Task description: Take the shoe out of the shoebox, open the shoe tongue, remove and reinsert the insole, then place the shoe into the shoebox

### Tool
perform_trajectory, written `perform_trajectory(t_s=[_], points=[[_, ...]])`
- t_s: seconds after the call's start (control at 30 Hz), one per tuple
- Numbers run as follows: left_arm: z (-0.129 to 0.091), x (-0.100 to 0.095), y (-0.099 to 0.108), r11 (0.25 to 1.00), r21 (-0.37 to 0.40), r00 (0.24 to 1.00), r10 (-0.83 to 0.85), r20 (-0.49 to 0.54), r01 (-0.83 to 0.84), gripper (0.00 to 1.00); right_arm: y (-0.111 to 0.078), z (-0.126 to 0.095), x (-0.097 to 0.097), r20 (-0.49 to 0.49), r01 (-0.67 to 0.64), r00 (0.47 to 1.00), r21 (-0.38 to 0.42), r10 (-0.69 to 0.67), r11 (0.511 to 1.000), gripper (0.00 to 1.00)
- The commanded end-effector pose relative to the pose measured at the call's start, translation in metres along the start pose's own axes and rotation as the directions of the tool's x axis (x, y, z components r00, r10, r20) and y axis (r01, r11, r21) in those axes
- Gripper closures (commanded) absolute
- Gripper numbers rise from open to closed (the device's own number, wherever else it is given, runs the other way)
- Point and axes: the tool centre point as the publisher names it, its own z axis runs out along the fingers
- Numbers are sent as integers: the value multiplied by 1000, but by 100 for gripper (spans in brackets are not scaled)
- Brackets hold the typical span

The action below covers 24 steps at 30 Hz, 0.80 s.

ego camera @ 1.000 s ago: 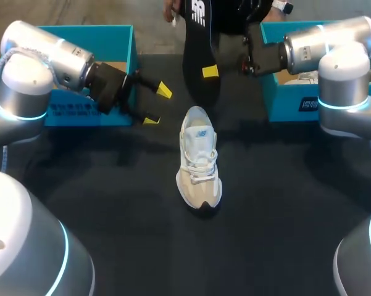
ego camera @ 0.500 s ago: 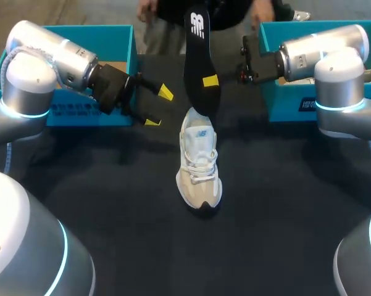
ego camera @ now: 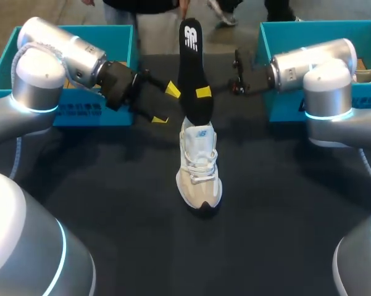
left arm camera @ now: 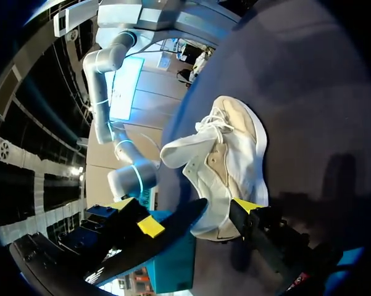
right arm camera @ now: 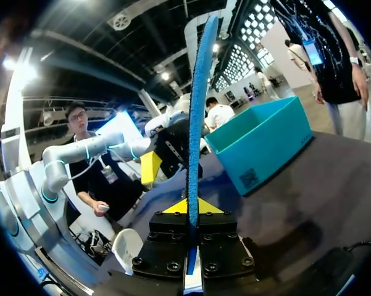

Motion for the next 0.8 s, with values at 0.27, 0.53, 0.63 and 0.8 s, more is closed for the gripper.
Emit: perform_trajectory(t_s=[0.27,0.53,0.63,0.8], points=[[0,-1,-5,1000,9,1000,-2,-3,2,0,-16,8,-1,21,4,1000,-3,-4,1000,100],[4,1,-6,1000,12,1000,-10,-9,10,0,-30,6,1,36,19,999,-10,-18,1000,100],[4,1,-6,1000,15,1000,-10,-11,10,0,-34,6,1,38,22,999,-12,-22,1000,100],[5,0,-5,1000,19,1000,-11,-18,11,0,-42,8,1,36,15,999,-12,-15,1000,100]])
